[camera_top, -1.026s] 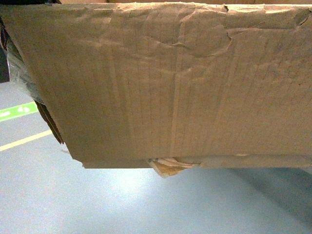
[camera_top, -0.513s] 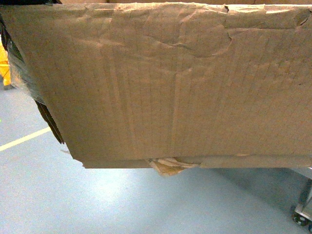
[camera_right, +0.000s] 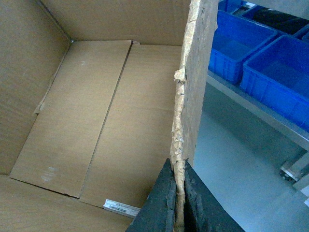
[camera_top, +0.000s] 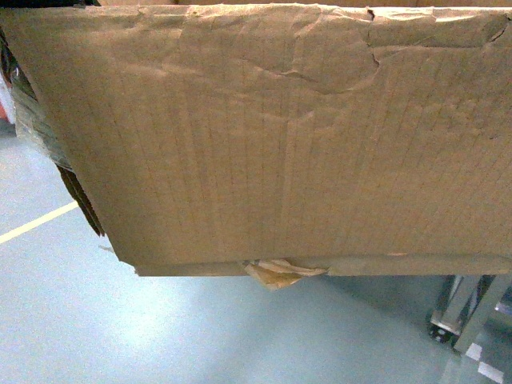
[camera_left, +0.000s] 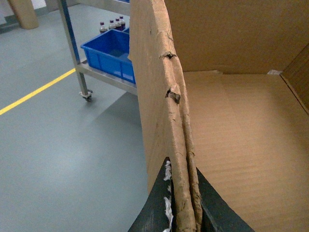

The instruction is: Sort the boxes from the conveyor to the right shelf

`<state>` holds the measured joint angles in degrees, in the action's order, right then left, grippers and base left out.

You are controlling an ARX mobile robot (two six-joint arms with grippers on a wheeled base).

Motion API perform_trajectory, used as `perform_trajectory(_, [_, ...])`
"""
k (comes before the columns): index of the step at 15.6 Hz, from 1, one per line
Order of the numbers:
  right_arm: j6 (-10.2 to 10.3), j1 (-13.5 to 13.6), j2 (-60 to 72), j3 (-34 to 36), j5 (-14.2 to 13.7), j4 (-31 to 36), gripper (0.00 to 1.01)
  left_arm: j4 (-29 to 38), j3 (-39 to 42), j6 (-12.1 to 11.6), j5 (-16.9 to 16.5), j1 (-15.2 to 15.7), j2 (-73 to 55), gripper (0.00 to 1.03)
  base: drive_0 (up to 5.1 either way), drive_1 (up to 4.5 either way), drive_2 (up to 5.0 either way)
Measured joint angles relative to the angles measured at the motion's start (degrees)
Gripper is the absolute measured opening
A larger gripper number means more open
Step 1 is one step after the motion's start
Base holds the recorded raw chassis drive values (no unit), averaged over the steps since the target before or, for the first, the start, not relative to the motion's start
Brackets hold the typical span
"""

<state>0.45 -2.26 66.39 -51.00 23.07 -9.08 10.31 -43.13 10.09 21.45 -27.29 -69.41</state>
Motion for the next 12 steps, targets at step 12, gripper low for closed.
perform_trajectory(12, [0.0, 0.0, 0.0, 0.0, 0.0, 0.0, 0.02, 0.0, 0.0, 0.0, 0.0, 0.0, 0.0, 0.04, -1.6, -1.60, -1.6])
